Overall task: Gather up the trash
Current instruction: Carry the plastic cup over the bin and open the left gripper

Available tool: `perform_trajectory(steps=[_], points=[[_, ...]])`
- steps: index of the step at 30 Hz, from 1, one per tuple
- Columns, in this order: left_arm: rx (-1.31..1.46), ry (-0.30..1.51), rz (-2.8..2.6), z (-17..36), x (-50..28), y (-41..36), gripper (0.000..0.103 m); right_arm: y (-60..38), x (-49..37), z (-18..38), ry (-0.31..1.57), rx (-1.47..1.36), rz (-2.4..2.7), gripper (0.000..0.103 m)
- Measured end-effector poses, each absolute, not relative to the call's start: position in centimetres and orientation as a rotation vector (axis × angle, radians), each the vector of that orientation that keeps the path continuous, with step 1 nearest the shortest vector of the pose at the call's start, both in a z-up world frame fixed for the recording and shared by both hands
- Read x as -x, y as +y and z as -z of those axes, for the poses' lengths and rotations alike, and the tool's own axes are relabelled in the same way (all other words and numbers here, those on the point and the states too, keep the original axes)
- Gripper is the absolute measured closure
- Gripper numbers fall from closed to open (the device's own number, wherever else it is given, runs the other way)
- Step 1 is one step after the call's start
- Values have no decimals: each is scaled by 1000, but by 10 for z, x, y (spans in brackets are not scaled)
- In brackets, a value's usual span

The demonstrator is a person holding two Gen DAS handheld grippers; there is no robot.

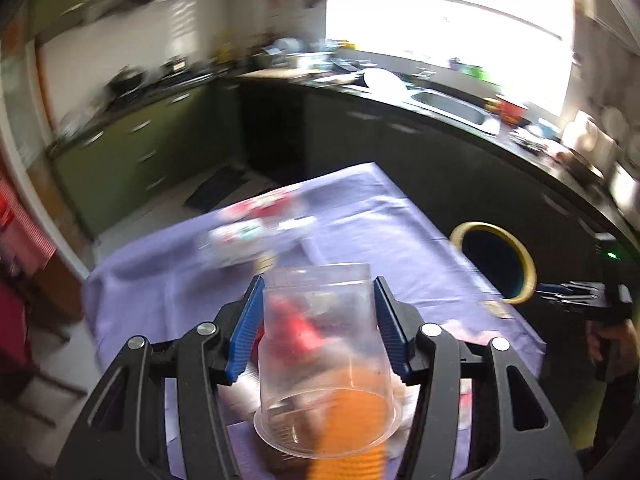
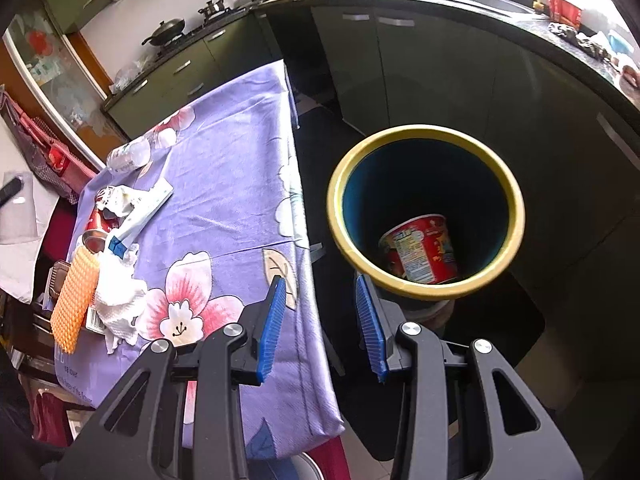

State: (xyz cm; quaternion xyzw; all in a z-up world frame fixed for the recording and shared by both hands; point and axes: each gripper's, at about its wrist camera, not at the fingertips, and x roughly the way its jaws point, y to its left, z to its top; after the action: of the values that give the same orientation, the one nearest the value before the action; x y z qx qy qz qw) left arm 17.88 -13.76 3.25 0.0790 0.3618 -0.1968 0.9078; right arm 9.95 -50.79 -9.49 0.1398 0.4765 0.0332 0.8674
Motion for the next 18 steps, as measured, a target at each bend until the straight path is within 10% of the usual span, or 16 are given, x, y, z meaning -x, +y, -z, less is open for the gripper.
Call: perform_trajectory(steps=[18], points=[[-341, 825, 859, 45, -228, -460, 50, -615, -34, 117, 946, -410, 107, 66]])
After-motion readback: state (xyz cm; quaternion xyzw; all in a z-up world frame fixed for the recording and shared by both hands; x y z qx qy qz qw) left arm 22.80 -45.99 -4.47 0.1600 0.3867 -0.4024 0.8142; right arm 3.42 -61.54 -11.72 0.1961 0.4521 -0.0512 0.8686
